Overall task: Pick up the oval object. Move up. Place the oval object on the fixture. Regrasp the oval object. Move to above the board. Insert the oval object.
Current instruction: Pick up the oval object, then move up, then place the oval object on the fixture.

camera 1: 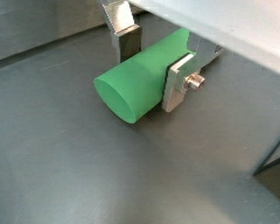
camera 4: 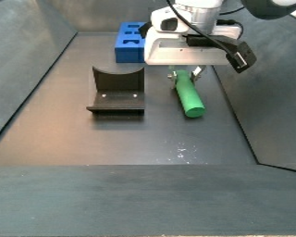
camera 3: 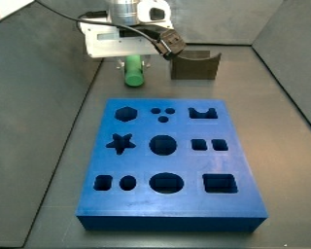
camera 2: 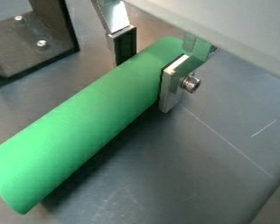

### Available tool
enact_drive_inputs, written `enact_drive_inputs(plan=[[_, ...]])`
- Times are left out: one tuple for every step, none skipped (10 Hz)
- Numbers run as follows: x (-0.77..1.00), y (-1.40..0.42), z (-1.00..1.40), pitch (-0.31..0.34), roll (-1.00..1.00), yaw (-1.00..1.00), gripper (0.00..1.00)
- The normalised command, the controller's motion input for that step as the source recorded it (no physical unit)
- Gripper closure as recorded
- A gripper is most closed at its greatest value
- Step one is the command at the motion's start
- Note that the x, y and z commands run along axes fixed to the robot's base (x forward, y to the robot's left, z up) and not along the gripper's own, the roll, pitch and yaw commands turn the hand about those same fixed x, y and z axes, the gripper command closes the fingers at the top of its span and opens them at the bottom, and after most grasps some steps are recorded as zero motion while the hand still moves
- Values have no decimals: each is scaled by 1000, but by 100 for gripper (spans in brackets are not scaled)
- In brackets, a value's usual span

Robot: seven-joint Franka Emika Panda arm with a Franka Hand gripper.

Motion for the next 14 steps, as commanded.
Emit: enact_drive_inputs(plan=[[0,0,0,0,0,0,100],[0,0,0,0,0,0,100],[0,0,833,0,0,0,100],[-71,27,782,29,4,-2,100],[-77,26,728,32,5,-5,100],[-49,19,583,31,11,-10,100],[-31,19,451,38,17,-12,100],[-19,18,308,47,23,-14,100],[0,0,1000,0,0,0,100],[2,-1,1000,-5,7,-3,100],[-7,1,1000,18,11,-4,100],[-10,5,1000,31,18,-6,100],[-14,9,1000,36,25,-7,100],[-16,12,1000,37,29,-9,100]])
